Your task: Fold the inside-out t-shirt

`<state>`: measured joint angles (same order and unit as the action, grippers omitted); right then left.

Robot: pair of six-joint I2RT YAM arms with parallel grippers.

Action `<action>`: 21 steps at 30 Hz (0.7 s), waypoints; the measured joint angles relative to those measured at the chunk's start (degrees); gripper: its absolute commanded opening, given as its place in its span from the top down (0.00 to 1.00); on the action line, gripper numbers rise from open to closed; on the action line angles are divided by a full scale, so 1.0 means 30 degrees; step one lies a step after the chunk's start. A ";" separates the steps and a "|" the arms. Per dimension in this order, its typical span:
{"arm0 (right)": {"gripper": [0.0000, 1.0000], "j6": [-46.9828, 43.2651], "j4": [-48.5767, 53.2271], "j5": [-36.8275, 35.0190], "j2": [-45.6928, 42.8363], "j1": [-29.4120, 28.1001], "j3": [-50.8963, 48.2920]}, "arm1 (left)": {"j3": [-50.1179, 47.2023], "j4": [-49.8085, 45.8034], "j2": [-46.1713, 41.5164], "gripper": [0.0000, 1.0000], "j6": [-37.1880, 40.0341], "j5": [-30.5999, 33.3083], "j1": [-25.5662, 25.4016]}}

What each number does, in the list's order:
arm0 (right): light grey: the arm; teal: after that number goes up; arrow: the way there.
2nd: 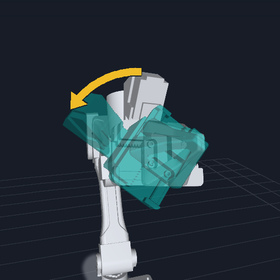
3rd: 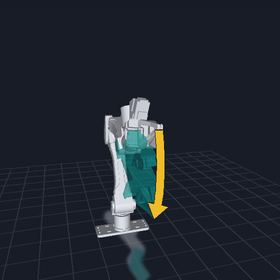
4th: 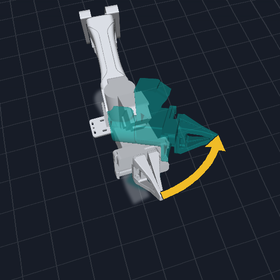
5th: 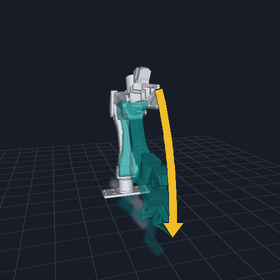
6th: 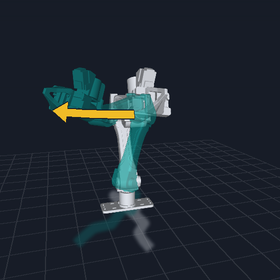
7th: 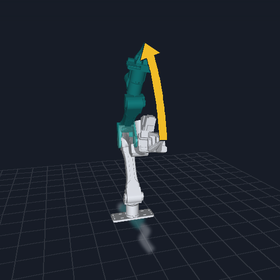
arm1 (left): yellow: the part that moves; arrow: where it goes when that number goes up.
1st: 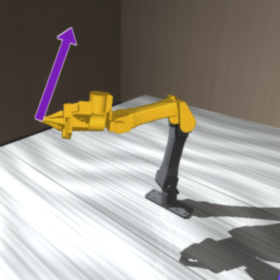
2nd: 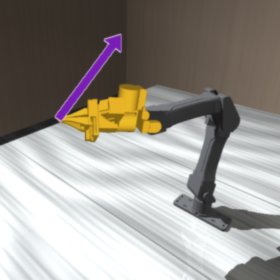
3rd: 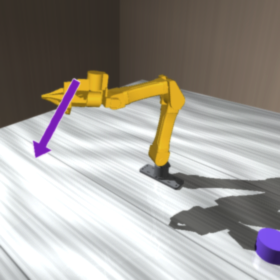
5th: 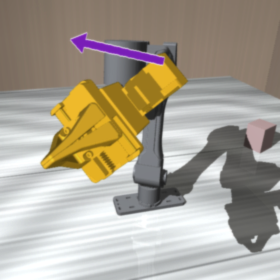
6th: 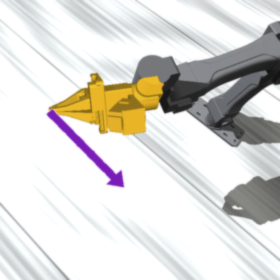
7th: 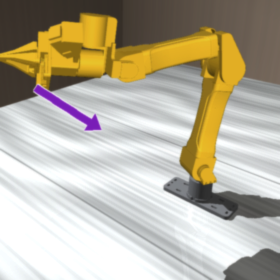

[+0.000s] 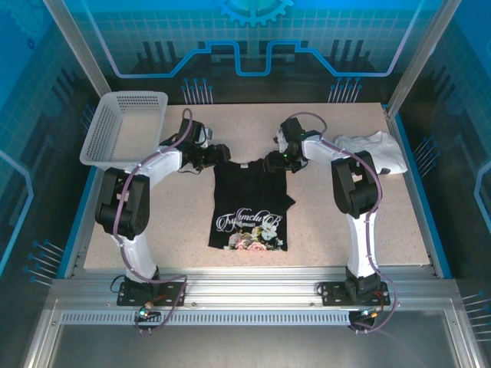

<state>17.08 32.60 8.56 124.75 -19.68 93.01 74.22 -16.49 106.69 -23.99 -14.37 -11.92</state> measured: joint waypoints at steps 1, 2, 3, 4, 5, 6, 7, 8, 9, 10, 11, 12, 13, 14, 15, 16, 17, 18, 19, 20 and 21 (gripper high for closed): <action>0.28 0.0000 0.0000 0.0000 0.0000 0.0000 0.0000 | 0.0102 -0.0109 0.0182 0.24 -0.0007 0.0182 0.0000; 0.28 0.0000 0.0000 0.0000 0.0000 0.0000 0.0000 | 0.0270 -0.0219 0.0503 0.24 0.0000 0.0284 0.0015; 0.28 0.0000 -0.0007 0.0000 0.0000 0.0000 0.0000 | 0.0474 -0.0350 0.0852 0.24 0.0000 0.0321 0.0015; 0.28 0.0000 0.0000 0.0000 0.0000 0.0000 0.0000 | 0.0656 -0.0401 0.1290 0.24 0.0000 0.0357 0.0015; 0.29 0.0000 0.0000 0.0000 0.0000 0.0000 0.0000 | 0.0816 -0.0423 0.1763 0.24 0.0000 0.0350 0.0015; 0.29 0.0000 0.0000 0.0000 0.0000 0.0000 0.0000 | 0.0918 -0.0430 0.2142 0.24 0.0000 0.0342 0.0007; 0.30 -0.0007 0.0000 0.0000 0.0000 0.0000 0.0000 | 0.1013 -0.0495 0.2565 0.24 0.0015 0.0321 -0.0044; 0.30 -0.0007 0.0000 0.0000 0.0000 0.0000 0.0000 | 0.1078 -0.0627 0.2900 0.24 0.0036 0.0277 -0.0087; 0.31 -0.0007 0.0000 -0.0007 0.0000 0.0000 0.0000 | 0.1122 -0.0707 0.3104 0.25 0.0058 0.0219 -0.0138; 0.33 -0.0007 0.0000 -0.0007 0.0000 0.0000 0.0000 | 0.1209 -0.0860 0.3308 0.25 0.0131 0.0262 -0.0240; 0.34 -0.0015 0.0000 -0.0007 0.0000 0.0000 0.0000 | 0.1413 -0.1020 0.3381 0.27 0.0131 0.0321 -0.0277; 0.36 -0.0007 0.0000 -0.0007 0.0007 0.0000 0.0000 | 0.1552 -0.1071 0.3388 0.28 0.0131 0.0211 -0.0284; 0.37 -0.0015 -0.0007 0.0000 0.0029 0.0000 0.0007 | 0.1698 -0.1078 0.3439 0.30 0.0124 0.0124 -0.0357; 0.38 0.0000 0.0007 -0.0007 0.0058 0.0000 0.0036 | 0.1756 -0.1086 0.3504 0.31 0.0124 0.0007 -0.0444; 0.39 0.0000 0.0073 -0.0007 0.0095 0.0007 0.0109 | 0.1807 -0.1158 0.3563 0.32 0.0124 -0.0124 -0.0532; 0.40 -0.0015 0.0168 -0.0007 0.0160 0.0000 0.0211 | 0.1858 -0.1333 0.3672 0.33 0.0124 -0.0262 -0.0619; 0.42 -0.0007 0.0291 0.0000 0.0248 0.0000 0.0350 | 0.1945 -0.1545 0.3810 0.34 0.0138 -0.0350 -0.0714; 0.43 -0.0007 0.0415 -0.0015 0.0328 -0.0007 0.0488 | 0.2084 -0.1668 0.3891 0.35 0.0146 -0.0328 -0.0743; 0.44 -0.0007 0.0561 -0.0015 0.0408 -0.0007 0.0634 | 0.2324 -0.1960 0.3978 0.36 0.0138 -0.0415 -0.0721; 0.46 -0.0007 0.0670 -0.0007 0.0452 -0.0007 0.0736 | 0.2550 -0.2149 0.4124 0.38 0.0160 -0.0605 -0.0736; 0.47 -0.0007 0.0721 0.0022 0.0495 -0.0015 0.0787 | 0.2732 -0.2331 0.4299 0.39 0.0219 -0.0670 -0.0801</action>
<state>17.06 34.76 8.62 126.23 -19.73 95.37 82.41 -23.49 119.59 -23.33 -16.38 -14.33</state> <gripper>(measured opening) 0.556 0.631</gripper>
